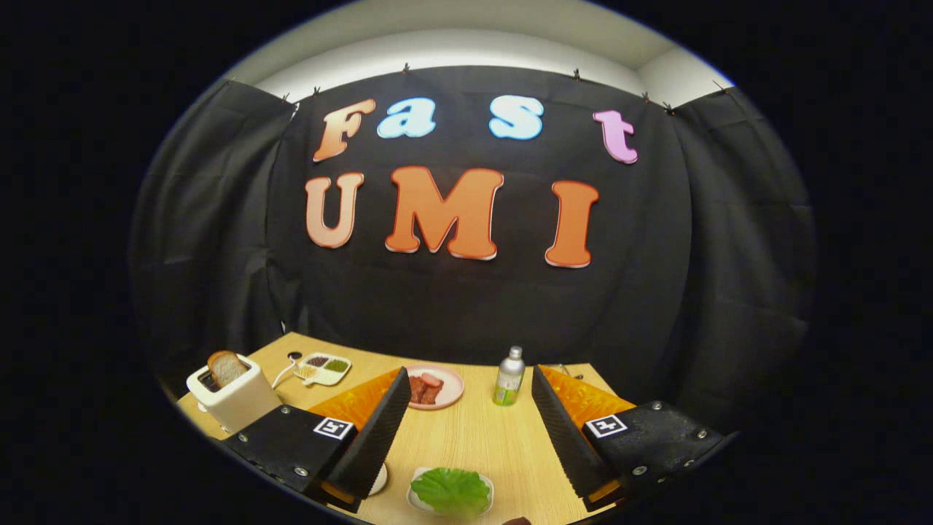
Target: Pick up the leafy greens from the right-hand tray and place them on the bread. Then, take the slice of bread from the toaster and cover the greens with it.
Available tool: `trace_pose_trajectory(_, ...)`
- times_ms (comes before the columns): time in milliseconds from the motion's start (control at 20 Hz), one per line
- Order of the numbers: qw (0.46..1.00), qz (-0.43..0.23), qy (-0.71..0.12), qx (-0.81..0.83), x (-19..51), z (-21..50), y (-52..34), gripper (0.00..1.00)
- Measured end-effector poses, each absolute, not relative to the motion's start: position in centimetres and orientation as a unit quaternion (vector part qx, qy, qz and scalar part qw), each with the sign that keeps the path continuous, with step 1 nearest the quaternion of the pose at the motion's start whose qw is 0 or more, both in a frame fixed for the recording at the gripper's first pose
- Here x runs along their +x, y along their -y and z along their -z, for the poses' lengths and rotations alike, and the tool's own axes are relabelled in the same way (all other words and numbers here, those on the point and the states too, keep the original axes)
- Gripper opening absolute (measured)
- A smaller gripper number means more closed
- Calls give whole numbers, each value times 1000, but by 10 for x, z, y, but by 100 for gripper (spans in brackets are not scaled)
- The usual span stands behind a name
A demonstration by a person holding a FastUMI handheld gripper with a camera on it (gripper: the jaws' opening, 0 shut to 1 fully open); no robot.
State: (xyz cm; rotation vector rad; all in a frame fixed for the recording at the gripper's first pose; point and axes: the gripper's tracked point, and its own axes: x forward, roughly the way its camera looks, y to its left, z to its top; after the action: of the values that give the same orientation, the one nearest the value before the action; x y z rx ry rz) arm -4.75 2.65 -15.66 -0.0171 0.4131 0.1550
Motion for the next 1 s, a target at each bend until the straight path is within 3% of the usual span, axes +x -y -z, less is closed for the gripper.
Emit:
trace_pose_trajectory(500, 880, -180, -435, -58, -99, 328, -40, 100)
trace_pose_trajectory(850, 795, -241, -542, -124, -123, 408, -40, 97)
trace_pose_trajectory(1000, 770, -252, -570, -135, -126, 432, -40, 91)
